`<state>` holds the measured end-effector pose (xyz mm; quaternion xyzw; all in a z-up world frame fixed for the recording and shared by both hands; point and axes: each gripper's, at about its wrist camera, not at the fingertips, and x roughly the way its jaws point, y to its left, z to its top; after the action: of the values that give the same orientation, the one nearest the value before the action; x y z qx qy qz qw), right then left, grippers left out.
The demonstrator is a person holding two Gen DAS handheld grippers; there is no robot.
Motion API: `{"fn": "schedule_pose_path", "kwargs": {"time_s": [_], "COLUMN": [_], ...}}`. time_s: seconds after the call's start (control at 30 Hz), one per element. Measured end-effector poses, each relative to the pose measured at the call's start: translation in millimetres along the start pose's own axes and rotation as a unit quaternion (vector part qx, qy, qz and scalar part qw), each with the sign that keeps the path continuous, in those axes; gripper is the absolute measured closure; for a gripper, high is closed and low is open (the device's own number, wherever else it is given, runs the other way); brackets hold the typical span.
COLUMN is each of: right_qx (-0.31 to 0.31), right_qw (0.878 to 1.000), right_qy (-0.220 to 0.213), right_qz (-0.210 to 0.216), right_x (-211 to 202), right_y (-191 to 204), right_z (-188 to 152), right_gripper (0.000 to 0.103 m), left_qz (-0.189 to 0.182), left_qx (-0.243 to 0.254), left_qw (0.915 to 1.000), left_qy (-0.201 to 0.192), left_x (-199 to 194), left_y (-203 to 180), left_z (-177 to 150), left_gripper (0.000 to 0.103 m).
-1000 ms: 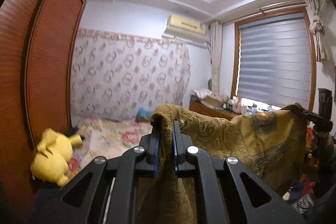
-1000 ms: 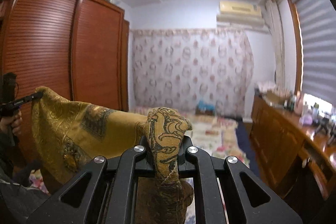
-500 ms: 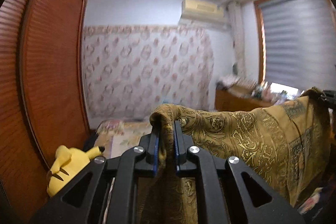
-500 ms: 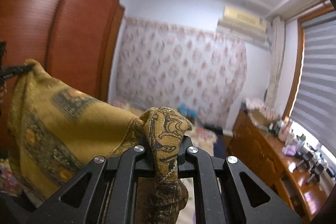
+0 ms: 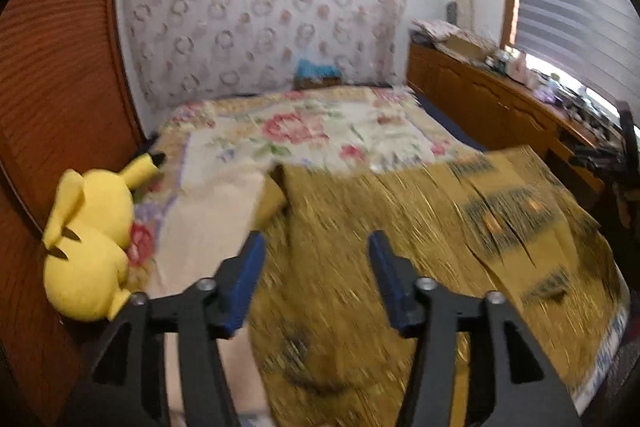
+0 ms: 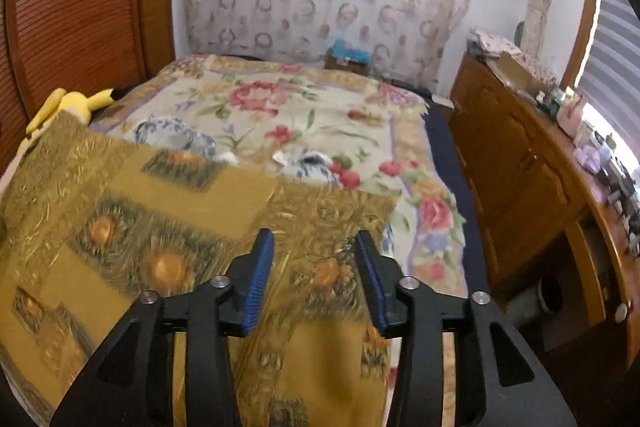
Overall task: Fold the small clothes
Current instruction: 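Lay the shirt flat on the bed and open both grippers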
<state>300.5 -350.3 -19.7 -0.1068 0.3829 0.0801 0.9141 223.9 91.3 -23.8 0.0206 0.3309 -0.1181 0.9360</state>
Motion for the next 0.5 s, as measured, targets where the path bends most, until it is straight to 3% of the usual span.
{"fn": "schedule_pose_path", "kwargs": {"time_s": [0.2,0.5], "right_qx": [0.035,0.088], "right_qw": [0.999,0.993], "right_qy": [-0.008,0.042], "right_qz": [0.024,0.07], "right_x": [-27.7,-31.1], "right_y": [-20.9,-17.2], "right_z": [-29.4,-90.4], "right_gripper": [0.053,0.053], "left_qz": [-0.016,-0.034], "left_qx": [0.005,0.023], "left_qw": [0.9997,0.997], "left_qy": [0.017,0.066], "left_x": [-11.5,10.2], "left_y": [-20.3,-52.6], "left_z": [-31.0,-66.8], "left_gripper": [0.045,0.045]}}
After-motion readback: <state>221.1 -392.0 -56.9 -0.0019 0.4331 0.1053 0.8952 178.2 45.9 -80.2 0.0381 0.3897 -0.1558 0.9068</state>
